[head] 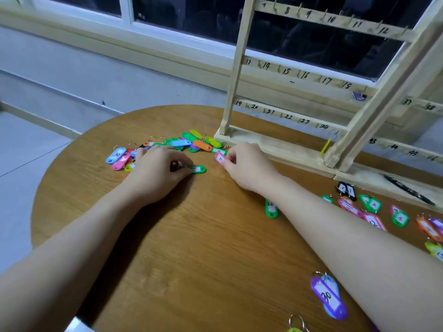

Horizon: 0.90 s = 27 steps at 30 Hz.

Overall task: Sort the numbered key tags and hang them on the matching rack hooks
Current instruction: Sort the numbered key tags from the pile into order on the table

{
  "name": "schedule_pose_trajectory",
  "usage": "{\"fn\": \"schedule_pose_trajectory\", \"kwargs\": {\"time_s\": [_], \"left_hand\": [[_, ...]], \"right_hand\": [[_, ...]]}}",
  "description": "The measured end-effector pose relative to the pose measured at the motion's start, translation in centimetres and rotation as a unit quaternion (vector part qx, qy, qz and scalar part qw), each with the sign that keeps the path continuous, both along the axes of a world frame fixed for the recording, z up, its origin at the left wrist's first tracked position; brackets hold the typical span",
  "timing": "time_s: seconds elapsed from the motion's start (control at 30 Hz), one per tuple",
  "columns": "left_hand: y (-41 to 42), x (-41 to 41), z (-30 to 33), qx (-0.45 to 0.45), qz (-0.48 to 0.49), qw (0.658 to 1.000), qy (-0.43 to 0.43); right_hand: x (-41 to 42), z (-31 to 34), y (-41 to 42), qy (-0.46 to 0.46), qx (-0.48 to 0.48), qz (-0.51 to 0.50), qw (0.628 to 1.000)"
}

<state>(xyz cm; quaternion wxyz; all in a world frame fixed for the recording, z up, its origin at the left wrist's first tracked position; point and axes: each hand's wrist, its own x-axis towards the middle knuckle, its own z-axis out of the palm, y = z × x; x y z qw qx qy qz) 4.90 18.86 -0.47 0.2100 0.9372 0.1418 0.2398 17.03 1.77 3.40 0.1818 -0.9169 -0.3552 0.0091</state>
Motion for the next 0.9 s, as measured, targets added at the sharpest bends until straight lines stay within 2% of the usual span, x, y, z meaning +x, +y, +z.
{"fn": "schedule_pose_trajectory", "kwargs": {"time_s": [0.07,0.13,0.27,0.43,0.67,0.9], "left_hand": [[0.1,0.0,-0.1,-0.015,-0.004,1.0,-0.004],[0.2,0.1,-0.3,-0.009,-0.002,1.0,-0.004],[0.3,0.1,-0.4,0.021,0.019,1.0,-0.006],[0.1,0.1,-0.2,0.05,0.03,0.998,0.03],[0.1,-0.1,0.0,0.017,0.023,0.999,0.025],[-0.5,-0.6,0.0,0.001,-0.005,0.999,-0.048]], "right_hand": [[-0.3,-0.2,-0.3,0.084,0.079,-0.002,0.993],[-0.5,-0.5,-0.6,0.117,0.118,-0.011,0.986],[-0.4,-1.1,-1.1,0.198,0.172,-0.042,0.964],[-0.1,-1.2,-1.6,0.28,0.2,-0.047,0.938],[0.5,-0.9,-1.3,0.303,0.165,-0.049,0.937],[0.4,-0.8,-1.2,0.312,0.165,-0.049,0.935]]}}
